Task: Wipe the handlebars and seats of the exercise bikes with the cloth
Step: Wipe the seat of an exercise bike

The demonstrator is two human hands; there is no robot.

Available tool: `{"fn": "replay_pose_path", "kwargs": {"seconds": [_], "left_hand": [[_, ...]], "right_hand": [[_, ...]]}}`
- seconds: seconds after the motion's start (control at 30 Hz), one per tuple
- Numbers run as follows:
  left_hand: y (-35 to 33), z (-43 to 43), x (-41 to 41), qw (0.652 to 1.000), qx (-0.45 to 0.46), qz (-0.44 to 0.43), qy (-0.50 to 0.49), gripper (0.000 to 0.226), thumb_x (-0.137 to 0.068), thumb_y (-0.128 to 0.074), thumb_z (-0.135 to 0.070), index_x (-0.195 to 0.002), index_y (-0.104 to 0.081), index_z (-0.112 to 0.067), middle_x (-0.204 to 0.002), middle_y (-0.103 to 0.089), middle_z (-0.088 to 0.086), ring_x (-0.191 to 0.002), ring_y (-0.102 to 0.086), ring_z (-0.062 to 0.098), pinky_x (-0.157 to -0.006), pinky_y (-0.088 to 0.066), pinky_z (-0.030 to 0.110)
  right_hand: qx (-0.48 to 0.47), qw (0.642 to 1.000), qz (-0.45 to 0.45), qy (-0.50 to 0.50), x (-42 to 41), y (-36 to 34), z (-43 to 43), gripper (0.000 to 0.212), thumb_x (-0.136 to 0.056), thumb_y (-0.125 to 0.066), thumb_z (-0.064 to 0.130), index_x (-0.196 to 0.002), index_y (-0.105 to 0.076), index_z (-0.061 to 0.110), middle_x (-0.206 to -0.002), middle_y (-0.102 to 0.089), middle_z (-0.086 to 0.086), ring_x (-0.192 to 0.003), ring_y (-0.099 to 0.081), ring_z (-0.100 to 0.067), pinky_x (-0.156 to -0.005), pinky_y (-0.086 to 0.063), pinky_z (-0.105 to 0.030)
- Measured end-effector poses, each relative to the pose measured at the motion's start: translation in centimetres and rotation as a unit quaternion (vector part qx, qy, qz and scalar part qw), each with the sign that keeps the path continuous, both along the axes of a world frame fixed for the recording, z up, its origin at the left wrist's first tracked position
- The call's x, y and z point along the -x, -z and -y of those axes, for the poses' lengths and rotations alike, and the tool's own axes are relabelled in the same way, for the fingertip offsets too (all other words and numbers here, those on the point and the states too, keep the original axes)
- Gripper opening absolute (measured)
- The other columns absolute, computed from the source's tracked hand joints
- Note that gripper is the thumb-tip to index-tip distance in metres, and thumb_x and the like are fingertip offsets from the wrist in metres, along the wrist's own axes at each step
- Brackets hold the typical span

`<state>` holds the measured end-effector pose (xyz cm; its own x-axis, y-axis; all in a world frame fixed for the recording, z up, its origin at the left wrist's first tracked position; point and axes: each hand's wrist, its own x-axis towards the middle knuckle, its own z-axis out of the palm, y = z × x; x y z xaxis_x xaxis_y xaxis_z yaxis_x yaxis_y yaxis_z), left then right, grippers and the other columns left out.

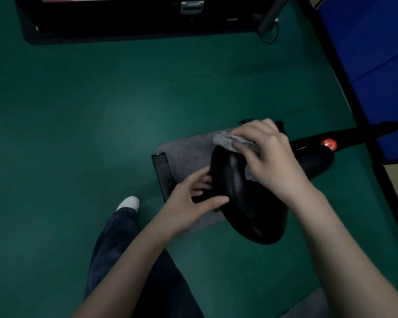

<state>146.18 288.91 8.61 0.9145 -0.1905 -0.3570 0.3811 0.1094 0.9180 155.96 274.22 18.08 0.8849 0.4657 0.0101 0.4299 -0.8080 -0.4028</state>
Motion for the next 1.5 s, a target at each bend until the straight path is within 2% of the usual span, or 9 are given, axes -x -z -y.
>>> {"fn": "replay_pose_path", "kwargs": {"seconds": [0.17,0.4,0.57,0.67,0.77,0.9,1.03,1.33,1.5], "left_hand": [[-1.1,-0.8,-3.0,0.990,-0.102,0.092,0.027,0.081,-0.066,-0.064,-0.068,-0.137,-0.035,-0.040,-0.140,-0.041,-0.012,-0.129,-0.039,-0.005,-0.109,-0.035,0.024],[-1.9,-0.5,-7.2,0.964,-0.184,0.183,0.063,0.041,-0.082,-0.058,-0.052,-0.120,-0.055,-0.037,-0.121,-0.051,-0.025,-0.118,-0.046,-0.010,-0.108,-0.039,0.031],[-2.5,-0.6,-7.5,0.964,-0.182,0.177,0.081,0.037,-0.079,-0.059,-0.055,-0.114,-0.055,-0.043,-0.117,-0.056,-0.020,-0.116,-0.052,0.000,-0.105,-0.043,0.039],[-2.8,-0.6,-7.5,0.964,-0.187,0.168,0.082,0.032,-0.082,-0.065,-0.047,-0.112,-0.055,-0.043,-0.116,-0.056,-0.021,-0.115,-0.053,0.001,-0.103,-0.045,0.036],[-3.2,-0.5,-7.4,0.969,-0.176,0.151,0.088,0.038,-0.076,-0.060,-0.045,-0.113,-0.057,-0.038,-0.119,-0.058,-0.012,-0.112,-0.054,-0.003,-0.095,-0.046,0.019],[-3.3,-0.7,-7.6,0.967,-0.185,0.142,0.098,0.036,-0.077,-0.060,-0.039,-0.112,-0.058,-0.037,-0.119,-0.058,-0.007,-0.111,-0.055,-0.005,-0.086,-0.043,0.006],[-3.5,-0.9,-7.7,0.966,-0.187,0.137,0.111,0.039,-0.076,-0.061,-0.038,-0.115,-0.059,-0.033,-0.120,-0.059,-0.006,-0.112,-0.054,-0.006,-0.086,-0.043,0.005],[-3.5,-1.5,-8.8,0.952,-0.206,0.153,0.168,0.036,-0.076,-0.061,-0.034,-0.110,-0.055,-0.047,-0.122,-0.059,-0.003,-0.114,-0.053,-0.004,-0.088,-0.042,0.004],[-3.3,-2.1,-11.1,0.922,-0.185,0.157,0.302,0.058,-0.077,-0.057,-0.033,-0.131,-0.042,-0.046,-0.139,-0.045,-0.022,-0.127,-0.038,-0.013,-0.094,-0.034,0.000]], "right_hand": [[0.086,0.987,-0.014,0.132,-0.4,-0.5,3.3,0.020,-0.090,-0.056,0.004,-0.105,-0.069,0.006,-0.102,-0.066,-0.012,-0.101,-0.049,-0.033,-0.089,-0.039,-0.038],[0.227,0.958,-0.123,0.122,-3.3,-1.3,6.3,0.030,-0.090,-0.053,0.005,-0.116,-0.065,0.013,-0.114,-0.062,-0.013,-0.115,-0.041,-0.032,-0.098,-0.036,-0.039],[0.067,0.960,0.037,0.270,-2.3,-1.1,10.9,0.022,-0.090,-0.052,0.005,-0.105,-0.068,0.007,-0.105,-0.065,-0.015,-0.103,-0.049,-0.035,-0.090,-0.037,-0.033],[-0.132,0.883,0.122,0.434,0.0,1.0,12.8,0.019,-0.089,-0.055,0.006,-0.102,-0.069,0.005,-0.103,-0.067,-0.008,-0.101,-0.058,-0.028,-0.091,-0.041,-0.031],[-0.334,0.741,0.111,0.572,1.4,3.6,13.3,0.018,-0.091,-0.054,0.003,-0.104,-0.066,0.003,-0.099,-0.065,-0.004,-0.098,-0.061,-0.019,-0.093,-0.048,-0.032],[-0.513,0.641,0.020,0.571,2.9,5.7,11.3,0.015,-0.096,-0.053,0.012,-0.099,-0.064,0.021,-0.096,-0.069,0.000,-0.092,-0.066,-0.009,-0.083,-0.051,-0.026],[-0.504,0.648,-0.006,0.571,5.3,5.8,9.5,0.023,-0.097,-0.051,0.014,-0.118,-0.062,0.012,-0.111,-0.068,-0.006,-0.104,-0.066,-0.017,-0.093,-0.052,-0.033],[-0.288,0.804,-0.004,0.521,13.0,5.7,7.1,0.020,-0.091,-0.059,0.005,-0.108,-0.069,0.008,-0.098,-0.063,0.006,-0.097,-0.060,-0.014,-0.087,-0.041,-0.009],[-0.370,0.707,-0.050,0.601,15.3,6.1,6.1,0.022,-0.092,-0.055,0.001,-0.102,-0.068,0.016,-0.102,-0.067,0.004,-0.101,-0.063,-0.014,-0.090,-0.044,-0.015]]}}
